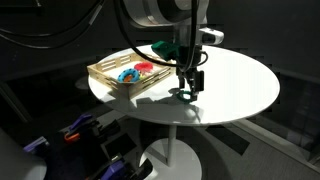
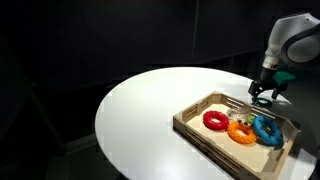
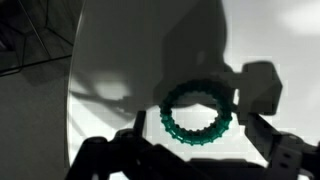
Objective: Put the green ring in the box
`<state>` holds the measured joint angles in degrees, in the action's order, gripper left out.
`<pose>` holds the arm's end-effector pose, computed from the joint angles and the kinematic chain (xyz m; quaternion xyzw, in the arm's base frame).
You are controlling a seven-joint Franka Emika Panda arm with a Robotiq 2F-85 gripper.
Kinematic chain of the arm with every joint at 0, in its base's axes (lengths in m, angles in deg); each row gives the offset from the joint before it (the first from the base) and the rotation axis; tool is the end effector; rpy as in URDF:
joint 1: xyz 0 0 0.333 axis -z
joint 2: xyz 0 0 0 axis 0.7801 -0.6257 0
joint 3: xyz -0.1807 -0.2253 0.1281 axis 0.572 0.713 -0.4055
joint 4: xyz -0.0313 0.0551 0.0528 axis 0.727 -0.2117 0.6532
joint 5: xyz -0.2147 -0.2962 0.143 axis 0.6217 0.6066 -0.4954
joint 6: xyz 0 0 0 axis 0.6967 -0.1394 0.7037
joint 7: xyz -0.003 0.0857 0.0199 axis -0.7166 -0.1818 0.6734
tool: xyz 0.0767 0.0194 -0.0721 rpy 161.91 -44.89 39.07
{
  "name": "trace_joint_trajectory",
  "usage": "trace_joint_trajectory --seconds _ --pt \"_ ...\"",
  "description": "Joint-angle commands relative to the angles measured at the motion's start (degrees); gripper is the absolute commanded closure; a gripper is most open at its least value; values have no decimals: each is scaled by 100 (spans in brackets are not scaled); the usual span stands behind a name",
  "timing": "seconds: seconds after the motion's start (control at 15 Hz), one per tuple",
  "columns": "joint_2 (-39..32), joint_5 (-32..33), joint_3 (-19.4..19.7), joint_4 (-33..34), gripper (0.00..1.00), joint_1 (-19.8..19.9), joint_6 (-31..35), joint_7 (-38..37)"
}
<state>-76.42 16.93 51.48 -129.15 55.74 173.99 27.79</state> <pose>0.4893 -0.0873 0.2386 0.9692 -0.2376 -0.0012 0.0645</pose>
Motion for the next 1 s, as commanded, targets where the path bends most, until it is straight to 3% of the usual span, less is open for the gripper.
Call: trace_joint_trajectory --seconds 0.0,0.73,0.8,0.93 --pt "-90 -174 108 115 0 -109 -10 47" --pt "-156 -283 156 86 0 -128 77 73" --pt "-163 -297 156 86 20 -131 84 68" --pt "-162 -322 159 90 32 -141 115 57"
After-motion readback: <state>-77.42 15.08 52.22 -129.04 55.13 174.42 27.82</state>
